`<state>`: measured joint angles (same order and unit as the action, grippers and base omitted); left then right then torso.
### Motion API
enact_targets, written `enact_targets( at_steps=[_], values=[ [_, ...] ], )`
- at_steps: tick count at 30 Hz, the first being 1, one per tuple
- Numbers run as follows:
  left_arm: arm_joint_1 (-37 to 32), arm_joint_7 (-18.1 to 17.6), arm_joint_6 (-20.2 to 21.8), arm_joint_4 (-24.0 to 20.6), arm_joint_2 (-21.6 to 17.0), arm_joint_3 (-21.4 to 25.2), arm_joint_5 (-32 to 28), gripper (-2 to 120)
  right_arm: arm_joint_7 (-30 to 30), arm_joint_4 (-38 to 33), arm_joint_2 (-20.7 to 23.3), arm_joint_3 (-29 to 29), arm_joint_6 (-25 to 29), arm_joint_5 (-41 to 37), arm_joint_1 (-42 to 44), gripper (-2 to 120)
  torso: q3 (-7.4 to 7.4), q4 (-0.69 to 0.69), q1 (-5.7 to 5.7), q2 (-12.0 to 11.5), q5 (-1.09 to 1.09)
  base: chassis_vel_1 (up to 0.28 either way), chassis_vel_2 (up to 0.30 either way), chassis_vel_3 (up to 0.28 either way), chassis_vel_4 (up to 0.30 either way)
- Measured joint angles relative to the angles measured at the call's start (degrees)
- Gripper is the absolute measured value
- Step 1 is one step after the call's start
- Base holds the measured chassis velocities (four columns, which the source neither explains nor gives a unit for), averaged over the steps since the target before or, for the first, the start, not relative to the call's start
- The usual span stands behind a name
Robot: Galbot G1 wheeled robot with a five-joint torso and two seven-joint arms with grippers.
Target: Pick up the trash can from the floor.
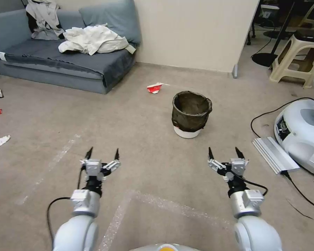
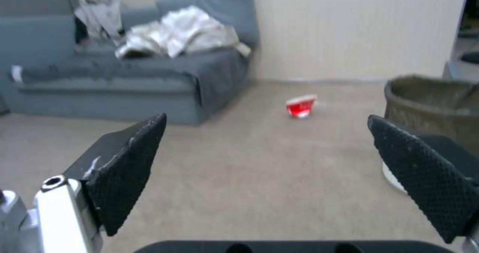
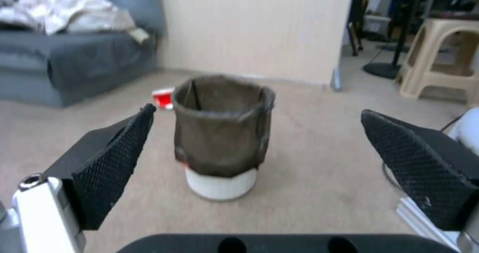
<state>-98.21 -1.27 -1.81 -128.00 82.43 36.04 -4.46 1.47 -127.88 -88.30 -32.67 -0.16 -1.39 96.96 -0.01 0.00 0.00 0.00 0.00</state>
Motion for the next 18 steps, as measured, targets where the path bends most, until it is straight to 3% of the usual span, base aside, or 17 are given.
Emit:
enact_targets(
  at_steps=[9, 18],
  values=[
    [-9.93, -1.4, -1.98, -14.07, -3.75, 4.79, -4.81, 100, 1.46, -14.27, -2.47, -1.23, -0.27, -1.75, 8.92, 100, 0.0, -0.01, 0.0, 0.01, 0.0, 0.0, 0.0, 0.0, 0.0],
    [-12.82, -3.07, -2.05, -15.85, -4.99, 6.4, -6.82, 100, 0.95, -15.94, -2.24, -1.0, -1.48, -2.4, 10.63, 100, 0.0, 0.0, 0.0, 0.01, 0.0, 0.0, 0.0, 0.0, 0.0]
  ],
)
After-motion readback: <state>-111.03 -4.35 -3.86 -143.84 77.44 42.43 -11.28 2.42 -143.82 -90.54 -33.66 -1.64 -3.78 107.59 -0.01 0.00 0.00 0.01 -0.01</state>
